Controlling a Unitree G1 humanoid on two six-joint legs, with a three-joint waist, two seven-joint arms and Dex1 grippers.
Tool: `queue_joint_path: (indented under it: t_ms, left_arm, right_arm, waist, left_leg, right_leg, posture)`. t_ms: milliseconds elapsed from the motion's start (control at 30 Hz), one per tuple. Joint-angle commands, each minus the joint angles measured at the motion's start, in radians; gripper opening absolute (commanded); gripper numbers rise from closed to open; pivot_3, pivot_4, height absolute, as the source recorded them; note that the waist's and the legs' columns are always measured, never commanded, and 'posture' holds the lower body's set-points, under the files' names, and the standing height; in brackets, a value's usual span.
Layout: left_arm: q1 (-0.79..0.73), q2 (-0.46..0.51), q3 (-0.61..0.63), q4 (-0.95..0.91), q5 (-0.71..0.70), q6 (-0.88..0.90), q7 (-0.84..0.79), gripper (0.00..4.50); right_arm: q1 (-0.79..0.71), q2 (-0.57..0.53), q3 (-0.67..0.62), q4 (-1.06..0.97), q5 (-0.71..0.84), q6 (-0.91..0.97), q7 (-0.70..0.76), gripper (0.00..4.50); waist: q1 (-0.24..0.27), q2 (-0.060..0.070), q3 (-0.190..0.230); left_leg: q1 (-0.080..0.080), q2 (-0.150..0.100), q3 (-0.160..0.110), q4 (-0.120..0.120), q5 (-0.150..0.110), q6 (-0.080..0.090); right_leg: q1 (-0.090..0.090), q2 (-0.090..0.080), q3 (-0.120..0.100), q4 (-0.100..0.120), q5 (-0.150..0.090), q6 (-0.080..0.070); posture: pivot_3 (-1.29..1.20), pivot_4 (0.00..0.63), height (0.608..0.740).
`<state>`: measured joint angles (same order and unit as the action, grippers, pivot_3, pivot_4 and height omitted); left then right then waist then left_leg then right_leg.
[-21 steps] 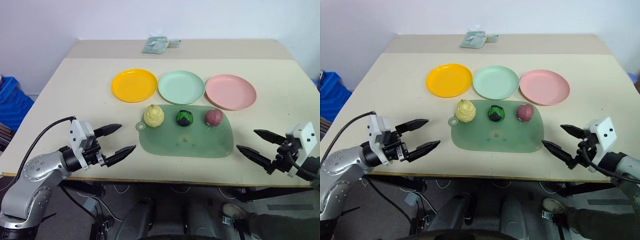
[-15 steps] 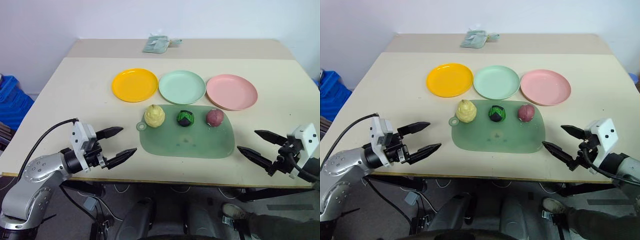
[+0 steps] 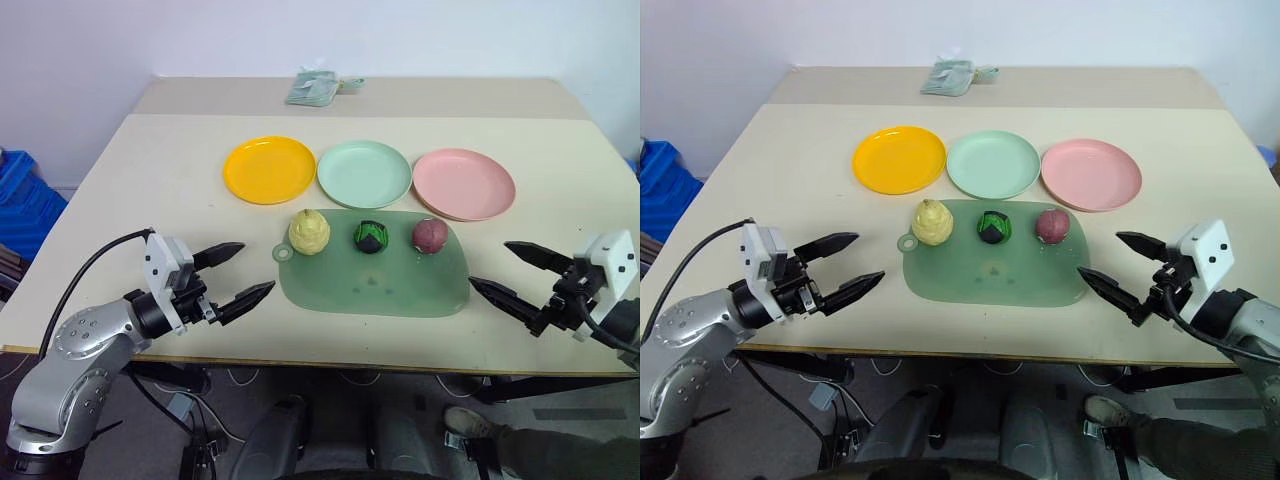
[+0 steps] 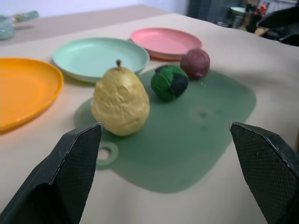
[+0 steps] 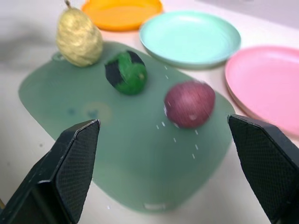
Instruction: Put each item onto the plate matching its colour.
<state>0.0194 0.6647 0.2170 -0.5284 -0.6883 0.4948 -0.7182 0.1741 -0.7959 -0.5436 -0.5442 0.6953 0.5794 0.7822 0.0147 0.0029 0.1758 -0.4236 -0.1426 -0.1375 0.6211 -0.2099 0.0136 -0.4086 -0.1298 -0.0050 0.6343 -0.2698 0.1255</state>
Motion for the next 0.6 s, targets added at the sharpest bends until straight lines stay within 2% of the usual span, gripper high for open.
queue_joint_path:
  t_ms: [33,233,300,600]
  left_arm:
    - [-0.1,0.005,-0.005,0.024,-0.038,0.103,0.069,4.5]
    - [-0.281,-0.089,-0.118,0.083,0.022,0.216,0.219,4.5]
    - [-0.343,-0.147,-0.155,0.125,0.044,0.249,0.278,4.5]
    - [-0.475,-0.294,-0.298,0.316,0.224,0.208,0.341,4.5]
  right_arm:
    - [-0.082,0.015,0.052,-0.002,0.004,-0.05,0.004,4.47]
    - [-0.219,0.02,0.186,0.065,-0.045,-0.122,0.052,4.47]
    - [-0.25,0.02,0.216,0.092,-0.062,-0.145,0.068,4.47]
    - [-0.247,0.034,0.24,0.135,-0.093,-0.21,0.109,4.47]
  waist:
    - [0.0,0.0,0.0]
    - [0.001,-0.003,0.002]
    - [0.001,-0.004,0.002]
    - [0.0,-0.004,0.002]
  left_leg:
    - [0.0,0.0,0.0,0.0,0.0,0.0]
    - [0.0,0.0,0.0,0.002,0.001,0.002]
    - [0.0,0.0,0.0,0.002,0.001,0.002]
    - [0.0,0.0,0.0,0.002,0.002,0.002]
  right_leg:
    - [0.0,0.0,0.0,0.0,0.0,0.0]
    - [0.001,0.001,0.0,-0.001,0.003,0.004]
    - [0.001,0.001,0.0,0.0,0.003,0.004]
    - [0.001,0.004,0.0,0.0,0.004,0.006]
  posture:
    - [0.0,0.15,0.74]
    - [0.0,0.15,0.74]
    - [0.0,0.15,0.74]
    - [0.0,0.15,0.74]
